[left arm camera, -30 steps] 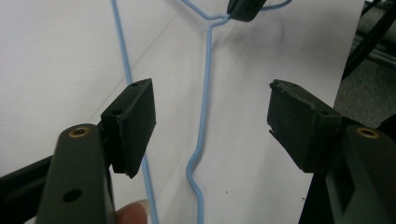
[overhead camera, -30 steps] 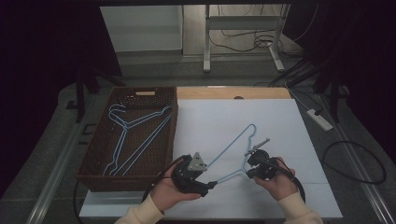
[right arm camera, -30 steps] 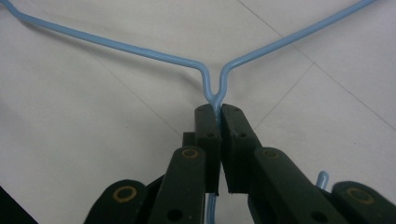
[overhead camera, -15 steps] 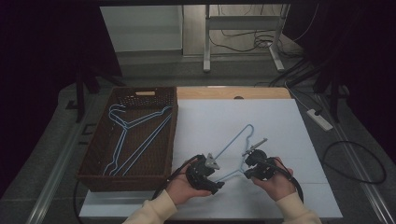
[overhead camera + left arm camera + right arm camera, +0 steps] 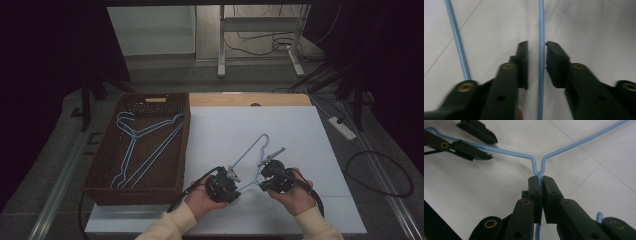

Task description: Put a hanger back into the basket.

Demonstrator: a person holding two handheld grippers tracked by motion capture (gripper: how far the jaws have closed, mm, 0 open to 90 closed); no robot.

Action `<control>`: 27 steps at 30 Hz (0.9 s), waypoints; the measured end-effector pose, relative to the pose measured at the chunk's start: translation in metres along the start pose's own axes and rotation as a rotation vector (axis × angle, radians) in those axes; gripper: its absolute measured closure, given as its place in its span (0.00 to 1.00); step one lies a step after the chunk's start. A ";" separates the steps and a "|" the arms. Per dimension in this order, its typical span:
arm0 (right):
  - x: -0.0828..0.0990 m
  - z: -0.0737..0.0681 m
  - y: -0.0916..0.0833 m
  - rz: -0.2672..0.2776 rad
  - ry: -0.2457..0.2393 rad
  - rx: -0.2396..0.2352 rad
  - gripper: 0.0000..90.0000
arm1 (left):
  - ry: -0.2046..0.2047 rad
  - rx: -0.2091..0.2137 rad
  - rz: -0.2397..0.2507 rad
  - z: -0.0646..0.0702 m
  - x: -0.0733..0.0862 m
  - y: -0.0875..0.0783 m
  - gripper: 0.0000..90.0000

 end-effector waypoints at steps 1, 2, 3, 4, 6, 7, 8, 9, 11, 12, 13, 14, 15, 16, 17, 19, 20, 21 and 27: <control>0.000 0.000 -0.001 0.004 0.001 0.001 0.96 | -0.002 0.008 -0.001 0.000 0.000 0.000 0.90; -0.001 0.000 -0.001 0.010 0.004 -0.001 0.96 | -0.005 0.019 -0.003 0.001 0.000 -0.001 0.93; -0.001 0.000 -0.002 0.016 0.008 -0.001 0.96 | -0.007 0.018 0.000 0.001 0.000 -0.001 0.95; -0.002 0.000 -0.003 0.024 0.009 -0.002 0.96 | -0.006 0.017 0.002 0.001 -0.001 -0.002 0.95; -0.004 0.000 -0.005 0.048 0.014 -0.006 0.95 | -0.006 0.011 0.010 0.001 -0.002 -0.003 0.96; -0.006 0.000 -0.007 0.068 0.020 -0.012 0.92 | -0.007 0.007 0.014 0.001 -0.002 -0.004 0.96; -0.009 0.001 -0.009 0.116 0.036 -0.020 0.83 | -0.005 0.003 0.018 0.001 -0.002 -0.005 0.96; -0.013 0.003 -0.013 0.163 0.052 -0.025 0.77 | -0.001 -0.001 0.023 0.001 -0.003 -0.007 0.96; -0.021 0.010 -0.021 0.261 0.065 -0.015 0.64 | 0.007 -0.013 0.038 0.002 -0.004 -0.011 0.96; -0.025 0.015 -0.026 0.313 0.069 -0.004 0.57 | 0.007 -0.017 0.046 0.002 -0.005 -0.014 0.96; -0.029 0.020 -0.032 0.379 0.085 -0.002 0.54 | 0.008 -0.021 0.052 0.002 -0.005 -0.016 0.96; -0.031 0.024 -0.037 0.423 0.096 -0.008 0.50 | 0.009 -0.026 0.060 0.002 -0.006 -0.019 0.96; -0.033 0.030 -0.041 0.467 0.108 -0.001 0.47 | 0.008 -0.029 0.066 0.003 -0.006 -0.020 0.96; -0.033 0.033 -0.043 0.490 0.115 0.005 0.45 | 0.010 -0.031 0.072 0.002 -0.007 -0.023 0.96; -0.034 0.038 -0.048 0.522 0.129 0.011 0.44 | 0.007 -0.036 0.083 0.003 -0.007 -0.027 0.96; -0.032 0.049 -0.054 0.587 0.171 0.000 0.43 | 0.008 -0.044 0.100 0.003 -0.008 -0.033 0.96; -0.031 0.053 -0.056 0.602 0.178 0.000 0.43 | 0.006 -0.050 0.112 0.003 -0.009 -0.036 0.96; -0.028 0.058 -0.057 0.613 0.182 0.003 0.43 | 0.005 -0.053 0.122 0.003 -0.010 -0.040 0.96; -0.011 0.074 -0.056 0.627 0.205 0.025 0.42 | -0.022 -0.065 0.214 0.004 -0.020 -0.063 0.96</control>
Point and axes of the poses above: each handheld gripper's, and its own axes: y roughly forward along the jaws, x roughly out of its underside, z roughly to its right, the point moved 8 cm from there along y, roughly forward along the jaws, and after that the axes turned 15 degrees about z, right-handed, at the moved point
